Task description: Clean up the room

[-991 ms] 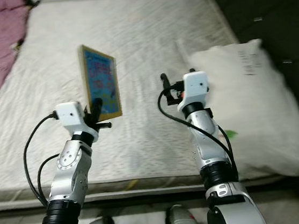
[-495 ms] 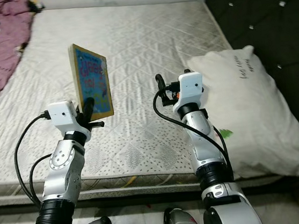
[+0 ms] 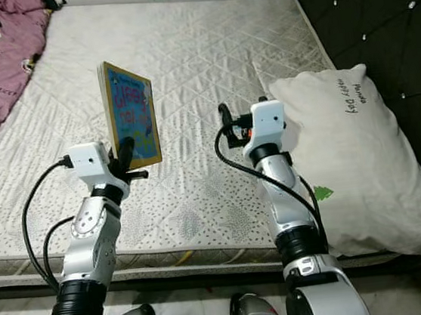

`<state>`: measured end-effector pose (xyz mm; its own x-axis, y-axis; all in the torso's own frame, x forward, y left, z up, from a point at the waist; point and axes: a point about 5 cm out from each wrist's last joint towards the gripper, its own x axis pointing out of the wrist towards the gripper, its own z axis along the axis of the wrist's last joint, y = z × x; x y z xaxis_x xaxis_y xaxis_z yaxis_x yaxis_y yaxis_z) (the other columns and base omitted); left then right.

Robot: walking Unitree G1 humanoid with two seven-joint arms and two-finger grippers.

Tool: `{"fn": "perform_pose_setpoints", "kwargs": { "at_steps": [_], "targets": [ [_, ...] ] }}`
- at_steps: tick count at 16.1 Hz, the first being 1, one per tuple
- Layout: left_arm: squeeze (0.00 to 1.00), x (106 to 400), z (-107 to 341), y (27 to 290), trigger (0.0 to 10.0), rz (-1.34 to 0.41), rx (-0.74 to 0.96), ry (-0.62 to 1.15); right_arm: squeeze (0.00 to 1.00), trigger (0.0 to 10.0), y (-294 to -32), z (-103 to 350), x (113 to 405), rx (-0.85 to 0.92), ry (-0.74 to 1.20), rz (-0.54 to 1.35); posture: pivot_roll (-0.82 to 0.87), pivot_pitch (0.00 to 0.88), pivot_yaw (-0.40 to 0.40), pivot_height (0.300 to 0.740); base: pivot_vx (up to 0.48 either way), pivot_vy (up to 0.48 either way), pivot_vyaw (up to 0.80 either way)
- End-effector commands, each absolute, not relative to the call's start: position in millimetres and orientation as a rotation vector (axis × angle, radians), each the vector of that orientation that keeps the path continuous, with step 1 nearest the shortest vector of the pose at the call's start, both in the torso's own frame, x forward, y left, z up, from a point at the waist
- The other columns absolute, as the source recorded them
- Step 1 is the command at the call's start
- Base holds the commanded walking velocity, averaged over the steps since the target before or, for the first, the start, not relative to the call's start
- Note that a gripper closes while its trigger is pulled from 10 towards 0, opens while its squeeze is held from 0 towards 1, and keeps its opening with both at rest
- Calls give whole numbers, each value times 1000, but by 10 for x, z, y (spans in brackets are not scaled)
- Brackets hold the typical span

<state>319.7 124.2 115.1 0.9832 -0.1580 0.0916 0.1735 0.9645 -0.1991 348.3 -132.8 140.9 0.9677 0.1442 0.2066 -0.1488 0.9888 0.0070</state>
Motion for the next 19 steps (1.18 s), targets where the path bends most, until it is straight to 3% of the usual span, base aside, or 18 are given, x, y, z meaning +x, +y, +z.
{"fn": "perform_pose_setpoints", "kwargs": {
  "at_steps": [1, 7, 19],
  "targets": [
    [0, 3212, 1234, 1215, 10000, -181, -199, -117, 0, 10000, -1325, 1418, 3491, 16, -212, 147, -2, 128, -14, 740, 0, -281, 0],
    [0, 3214, 1234, 1212, 10000, -180, -202, -116, 0, 10000, -1333, 1419, 3496, 17, -212, 141, -1, 132, -15, 740, 0, -276, 0],
    [0, 3225, 1228, 1214, 10000, -164, -225, -115, 0, 10000, -1339, 1427, 3508, 15, -215, 139, -3, 127, -17, 740, 0, 0, 0]
  ]
}}
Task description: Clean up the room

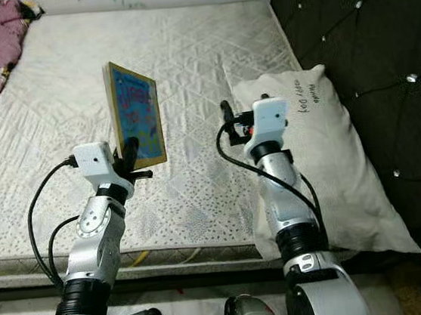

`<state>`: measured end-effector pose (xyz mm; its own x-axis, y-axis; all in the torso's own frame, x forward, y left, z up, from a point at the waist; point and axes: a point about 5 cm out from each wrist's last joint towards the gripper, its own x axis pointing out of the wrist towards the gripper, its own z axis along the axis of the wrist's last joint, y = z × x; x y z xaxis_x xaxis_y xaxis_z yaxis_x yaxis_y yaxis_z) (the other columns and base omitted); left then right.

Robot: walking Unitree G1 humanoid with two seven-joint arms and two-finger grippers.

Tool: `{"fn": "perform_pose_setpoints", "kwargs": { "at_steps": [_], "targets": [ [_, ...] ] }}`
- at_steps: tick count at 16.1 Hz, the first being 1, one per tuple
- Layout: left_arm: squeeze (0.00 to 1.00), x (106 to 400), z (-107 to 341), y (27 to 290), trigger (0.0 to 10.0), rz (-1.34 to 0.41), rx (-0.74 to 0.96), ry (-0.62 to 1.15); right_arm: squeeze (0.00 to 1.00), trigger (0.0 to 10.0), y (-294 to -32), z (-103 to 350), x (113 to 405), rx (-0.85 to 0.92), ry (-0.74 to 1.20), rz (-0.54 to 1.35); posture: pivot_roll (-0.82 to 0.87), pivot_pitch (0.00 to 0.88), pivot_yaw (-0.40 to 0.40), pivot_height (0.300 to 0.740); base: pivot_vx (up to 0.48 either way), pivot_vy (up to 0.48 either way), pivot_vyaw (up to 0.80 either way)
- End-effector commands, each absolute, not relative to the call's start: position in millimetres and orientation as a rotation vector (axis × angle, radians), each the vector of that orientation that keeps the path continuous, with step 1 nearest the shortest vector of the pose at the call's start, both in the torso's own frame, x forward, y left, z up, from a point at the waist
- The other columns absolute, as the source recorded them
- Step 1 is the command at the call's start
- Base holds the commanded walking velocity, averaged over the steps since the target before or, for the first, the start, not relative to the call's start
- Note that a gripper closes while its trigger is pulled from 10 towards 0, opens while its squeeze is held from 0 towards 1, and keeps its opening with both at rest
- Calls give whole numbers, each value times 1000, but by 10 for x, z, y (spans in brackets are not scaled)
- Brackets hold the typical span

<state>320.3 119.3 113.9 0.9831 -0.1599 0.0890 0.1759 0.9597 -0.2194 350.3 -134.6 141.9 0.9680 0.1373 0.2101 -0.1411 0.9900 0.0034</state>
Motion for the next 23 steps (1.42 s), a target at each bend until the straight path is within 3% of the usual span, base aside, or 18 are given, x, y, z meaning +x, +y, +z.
{"fn": "perform_pose_setpoints", "kwargs": {
  "at_steps": [1, 5, 8, 14, 23],
  "targets": [
    [0, 3213, 1214, 1235, 10000, -149, -215, -115, 0, 10000, -1346, 1426, 3504, 14, -216, 140, 1, 125, -16, 740, 0, 0, 0],
    [0, 3059, 1073, 1477, 10000, -27, -157, -83, 0, 10000, -1410, 1371, 3381, 7, -212, 149, 14, 128, -14, 740, 0, 0, 0],
    [0, 2851, 985, 1602, 10000, 27, -37, -49, 0, 10000, -1481, 1251, 3094, -25, -192, 184, 28, 137, -10, 740, 0, 0, 0],
    [0, 2650, 912, 1659, 10000, -17, -38, -3, 0, 10000, -1521, 1109, 2868, 0, -114, 151, 25, 144, 0, 740, 0, 0, 0],
    [0, 2700, 994, 1638, 10000, -39, -42, -25, 0, 10000, -1487, 1159, 2888, 8, -106, 141, 26, 157, 6, 740, 0, 0, -800]
  ]
}}
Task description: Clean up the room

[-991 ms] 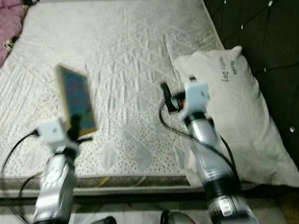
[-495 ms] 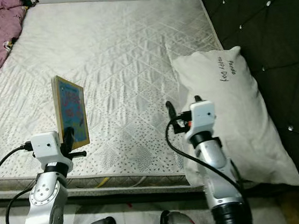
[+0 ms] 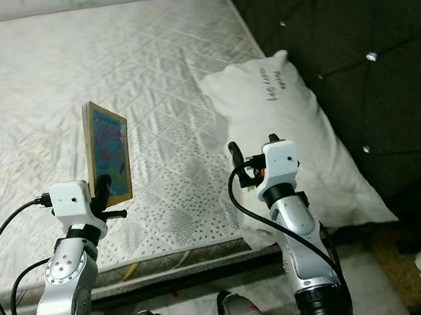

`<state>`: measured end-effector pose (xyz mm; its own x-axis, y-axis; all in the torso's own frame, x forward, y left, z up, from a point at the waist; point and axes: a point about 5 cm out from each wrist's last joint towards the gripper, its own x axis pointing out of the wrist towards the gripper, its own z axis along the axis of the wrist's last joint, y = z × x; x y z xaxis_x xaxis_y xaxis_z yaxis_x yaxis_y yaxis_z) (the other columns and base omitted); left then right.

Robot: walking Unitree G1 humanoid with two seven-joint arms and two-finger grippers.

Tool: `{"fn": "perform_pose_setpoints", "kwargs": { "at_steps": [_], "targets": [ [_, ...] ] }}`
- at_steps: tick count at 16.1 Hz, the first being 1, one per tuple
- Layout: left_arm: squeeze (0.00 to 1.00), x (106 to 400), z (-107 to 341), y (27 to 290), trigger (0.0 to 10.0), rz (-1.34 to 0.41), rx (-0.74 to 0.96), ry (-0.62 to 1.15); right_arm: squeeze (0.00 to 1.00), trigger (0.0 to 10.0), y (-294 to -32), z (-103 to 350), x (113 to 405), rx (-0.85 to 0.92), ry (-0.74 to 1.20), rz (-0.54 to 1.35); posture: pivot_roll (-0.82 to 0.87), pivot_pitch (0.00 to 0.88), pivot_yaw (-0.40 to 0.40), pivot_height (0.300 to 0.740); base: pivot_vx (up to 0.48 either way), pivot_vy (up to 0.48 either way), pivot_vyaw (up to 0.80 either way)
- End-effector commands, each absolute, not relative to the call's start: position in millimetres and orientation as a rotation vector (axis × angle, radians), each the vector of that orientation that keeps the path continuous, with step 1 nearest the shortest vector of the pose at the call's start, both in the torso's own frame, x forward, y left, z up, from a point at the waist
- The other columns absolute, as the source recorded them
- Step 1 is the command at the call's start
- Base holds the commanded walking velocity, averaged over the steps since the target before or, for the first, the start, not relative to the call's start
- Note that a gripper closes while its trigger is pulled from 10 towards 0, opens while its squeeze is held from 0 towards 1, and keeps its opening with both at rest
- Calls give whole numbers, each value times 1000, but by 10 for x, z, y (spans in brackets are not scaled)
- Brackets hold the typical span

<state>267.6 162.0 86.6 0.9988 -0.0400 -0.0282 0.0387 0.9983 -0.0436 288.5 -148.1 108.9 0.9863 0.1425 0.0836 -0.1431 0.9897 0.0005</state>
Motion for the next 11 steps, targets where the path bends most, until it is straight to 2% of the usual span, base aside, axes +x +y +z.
{"fn": "perform_pose_setpoints", "kwargs": {
  "at_steps": [1, 11],
  "targets": [
    [0, 2712, 1008, 1610, 10000, -46, -62, -31, 0, 10000, -1500, 1161, 2894, 6, -104, 138, 22, 160, 6, 740, 0, 0, -800],
    [0, 2695, 1057, 1484, 10000, -63, -98, -42, 0, 10000, -1507, 1219, 2932, 23, -114, 114, 17, 186, -2, 740, 0, 0, -800]
  ]
}}
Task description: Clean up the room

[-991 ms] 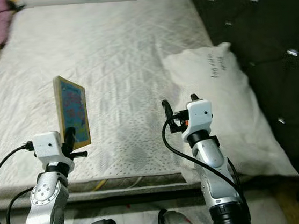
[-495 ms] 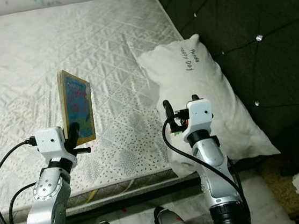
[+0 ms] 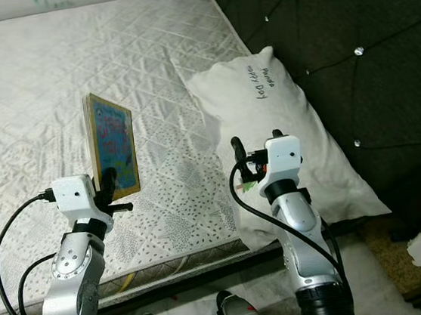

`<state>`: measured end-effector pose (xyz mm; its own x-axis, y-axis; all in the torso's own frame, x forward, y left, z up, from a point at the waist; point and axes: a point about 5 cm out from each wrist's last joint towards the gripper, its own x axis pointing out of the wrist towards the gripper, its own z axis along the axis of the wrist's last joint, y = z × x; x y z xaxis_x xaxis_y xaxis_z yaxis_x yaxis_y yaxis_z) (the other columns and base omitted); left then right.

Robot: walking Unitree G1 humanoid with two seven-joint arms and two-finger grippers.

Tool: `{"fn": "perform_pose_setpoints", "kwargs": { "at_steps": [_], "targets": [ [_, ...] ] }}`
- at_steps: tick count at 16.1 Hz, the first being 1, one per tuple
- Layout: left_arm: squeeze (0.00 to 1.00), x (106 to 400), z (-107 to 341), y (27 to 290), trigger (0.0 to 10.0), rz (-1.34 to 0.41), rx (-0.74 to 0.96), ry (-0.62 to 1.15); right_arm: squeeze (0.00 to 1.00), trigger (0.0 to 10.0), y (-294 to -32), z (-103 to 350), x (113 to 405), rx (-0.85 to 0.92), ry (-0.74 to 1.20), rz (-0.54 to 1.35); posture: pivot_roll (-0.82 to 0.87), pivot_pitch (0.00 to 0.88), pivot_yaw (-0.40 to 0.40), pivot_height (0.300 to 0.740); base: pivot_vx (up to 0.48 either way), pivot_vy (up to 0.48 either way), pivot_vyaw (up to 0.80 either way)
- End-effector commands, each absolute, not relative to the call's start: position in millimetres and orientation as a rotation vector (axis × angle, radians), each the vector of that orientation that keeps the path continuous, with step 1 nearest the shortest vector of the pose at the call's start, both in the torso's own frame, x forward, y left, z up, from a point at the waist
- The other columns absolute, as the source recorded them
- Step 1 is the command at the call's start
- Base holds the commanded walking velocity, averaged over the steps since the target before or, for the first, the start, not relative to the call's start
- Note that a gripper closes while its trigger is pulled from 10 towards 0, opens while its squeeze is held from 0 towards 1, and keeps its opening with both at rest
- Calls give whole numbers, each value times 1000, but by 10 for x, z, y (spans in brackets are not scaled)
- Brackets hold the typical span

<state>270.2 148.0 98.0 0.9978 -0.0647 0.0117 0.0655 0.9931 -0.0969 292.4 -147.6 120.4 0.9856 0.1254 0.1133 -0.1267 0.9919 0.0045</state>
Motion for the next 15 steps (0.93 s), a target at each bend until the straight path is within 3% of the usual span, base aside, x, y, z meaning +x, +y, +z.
{"fn": "perform_pose_setpoints", "kwargs": {
  "at_steps": [1, 9, 15],
  "targets": [
    [0, 2679, 1040, 1514, 10000, -58, -102, -35, 0, 10000, -1488, 1220, 2932, 30, -117, 114, 18, 194, -4, 740, 0, 0, 0],
    [0, 2634, 1053, 1521, 10000, -51, -131, -24, 0, 10000, -1345, 1198, 2834, 42, -91, 170, 18, 270, -31, 740, 0, 0, 0],
    [0, 2665, 1060, 1520, 10000, -57, -126, -15, 0, 10000, -1290, 1211, 2834, 50, -86, 187, 17, 275, -23, 740, 0, 0, 0]
  ]
}}
